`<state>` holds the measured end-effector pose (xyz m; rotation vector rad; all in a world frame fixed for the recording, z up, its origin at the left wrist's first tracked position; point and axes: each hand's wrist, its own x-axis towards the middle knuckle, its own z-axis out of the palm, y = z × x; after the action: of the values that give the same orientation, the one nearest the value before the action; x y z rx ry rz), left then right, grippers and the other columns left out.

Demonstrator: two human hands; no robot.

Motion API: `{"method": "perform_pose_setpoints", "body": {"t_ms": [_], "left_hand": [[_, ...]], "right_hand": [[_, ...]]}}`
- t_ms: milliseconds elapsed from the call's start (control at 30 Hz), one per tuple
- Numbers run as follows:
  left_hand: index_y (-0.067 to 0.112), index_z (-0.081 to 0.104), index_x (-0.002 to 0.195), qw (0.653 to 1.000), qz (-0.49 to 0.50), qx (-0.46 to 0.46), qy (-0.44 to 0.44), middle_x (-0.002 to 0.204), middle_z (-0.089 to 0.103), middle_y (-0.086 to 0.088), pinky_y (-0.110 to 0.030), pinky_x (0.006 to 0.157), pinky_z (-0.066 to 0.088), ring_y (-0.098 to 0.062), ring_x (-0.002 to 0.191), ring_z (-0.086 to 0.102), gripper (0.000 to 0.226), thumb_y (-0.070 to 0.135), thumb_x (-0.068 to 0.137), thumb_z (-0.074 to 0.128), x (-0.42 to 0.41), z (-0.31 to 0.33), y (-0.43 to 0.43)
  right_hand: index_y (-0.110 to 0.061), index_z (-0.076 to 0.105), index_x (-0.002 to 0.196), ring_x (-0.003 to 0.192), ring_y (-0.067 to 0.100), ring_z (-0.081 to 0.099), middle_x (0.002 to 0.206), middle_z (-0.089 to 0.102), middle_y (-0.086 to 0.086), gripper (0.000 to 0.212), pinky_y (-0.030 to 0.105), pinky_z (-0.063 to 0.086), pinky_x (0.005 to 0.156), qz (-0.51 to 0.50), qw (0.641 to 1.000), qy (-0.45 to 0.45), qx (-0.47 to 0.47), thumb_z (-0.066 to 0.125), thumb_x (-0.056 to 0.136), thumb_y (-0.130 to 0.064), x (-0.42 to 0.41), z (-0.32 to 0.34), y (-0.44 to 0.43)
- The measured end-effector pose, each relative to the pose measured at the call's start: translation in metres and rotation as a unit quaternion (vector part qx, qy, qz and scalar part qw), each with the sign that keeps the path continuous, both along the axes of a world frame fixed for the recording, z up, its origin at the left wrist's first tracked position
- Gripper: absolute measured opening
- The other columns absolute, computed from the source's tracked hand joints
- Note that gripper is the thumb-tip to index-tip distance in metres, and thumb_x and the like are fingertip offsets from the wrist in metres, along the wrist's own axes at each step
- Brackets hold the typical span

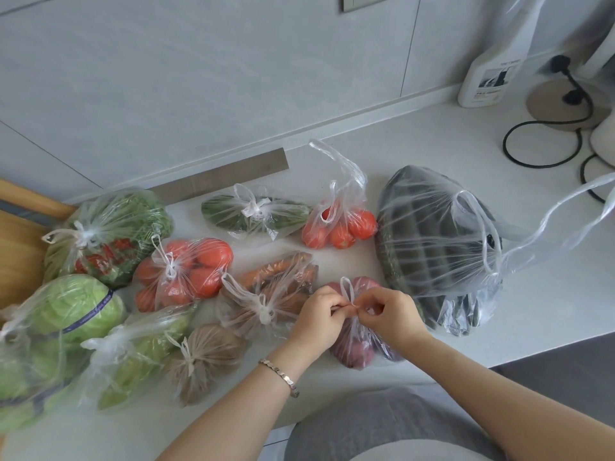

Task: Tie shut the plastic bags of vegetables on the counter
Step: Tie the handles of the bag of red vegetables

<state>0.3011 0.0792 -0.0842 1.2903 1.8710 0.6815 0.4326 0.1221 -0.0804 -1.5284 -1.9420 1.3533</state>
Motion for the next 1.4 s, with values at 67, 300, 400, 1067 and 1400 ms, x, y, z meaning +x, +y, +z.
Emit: {"method": "perform_pose_setpoints", "body": {"t_ms": [67, 300, 400, 1067, 1400], "left_hand": [[-0.002, 0.07, 0.088, 1.0, -0.01, 0.019, 0.013, 0.088, 0.053, -0.002, -0.001, 0.069, 0.035, -0.012, 0.081, 0.054, 0.017, 0.014, 0.084, 0.064, 0.001, 0.0, -0.001], [0.001, 0.071, 0.095, 1.0, 0.002, 0.026, -0.018, 0.089, 0.055, 0.0, -0.008, 0.079, 0.039, -0.012, 0.087, 0.055, 0.018, 0.014, 0.084, 0.063, 0.002, -0.006, -0.003], [0.004, 0.069, 0.102, 0.999, 0.009, -0.033, -0.043, 0.093, 0.054, -0.002, -0.019, 0.081, 0.039, -0.014, 0.09, 0.052, 0.023, 0.019, 0.087, 0.06, 0.005, -0.006, 0.001], [0.001, 0.068, 0.078, 0.981, -0.074, -0.076, 0.159, 0.095, 0.056, -0.007, -0.032, 0.073, 0.047, -0.025, 0.086, 0.058, 0.02, 0.009, 0.085, 0.052, 0.0, 0.01, 0.024], [0.007, 0.066, 0.071, 0.974, -0.073, -0.121, 0.178, 0.098, 0.063, -0.007, -0.029, 0.073, 0.047, -0.027, 0.091, 0.061, 0.019, 0.009, 0.085, 0.053, -0.005, 0.002, 0.032]], "right_hand": [[-0.017, 0.061, 0.068, 0.044, -0.003, 0.046, 0.047, 0.05, -0.014, 0.017, 0.005, 0.034, 0.047, 0.002, 0.999, 0.024, -0.041, 0.072, 0.071, -0.006, 0.003, 0.003, 0.005], [-0.012, 0.06, 0.062, 0.057, 0.013, 0.047, 0.057, 0.056, 0.0, 0.026, 0.022, 0.04, 0.061, 0.034, 0.946, 0.14, -0.29, 0.063, 0.074, 0.011, 0.014, 0.005, 0.024], [-0.014, 0.073, 0.083, 0.06, 0.0, 0.055, 0.065, 0.064, -0.005, 0.026, 0.013, 0.046, 0.066, 0.082, 0.96, 0.114, -0.24, 0.064, 0.075, 0.009, 0.014, 0.0, 0.021], [-0.016, 0.059, 0.064, 0.074, 0.013, 0.036, 0.067, 0.058, -0.004, 0.028, 0.022, 0.039, 0.067, 0.236, 0.899, -0.106, 0.354, 0.043, 0.08, -0.032, 0.015, -0.028, 0.006], [-0.012, 0.058, 0.069, 0.073, 0.009, 0.038, 0.07, 0.058, 0.001, 0.025, 0.019, 0.035, 0.068, 0.259, 0.935, -0.043, 0.237, 0.046, 0.083, -0.029, 0.034, -0.033, -0.001]]}}
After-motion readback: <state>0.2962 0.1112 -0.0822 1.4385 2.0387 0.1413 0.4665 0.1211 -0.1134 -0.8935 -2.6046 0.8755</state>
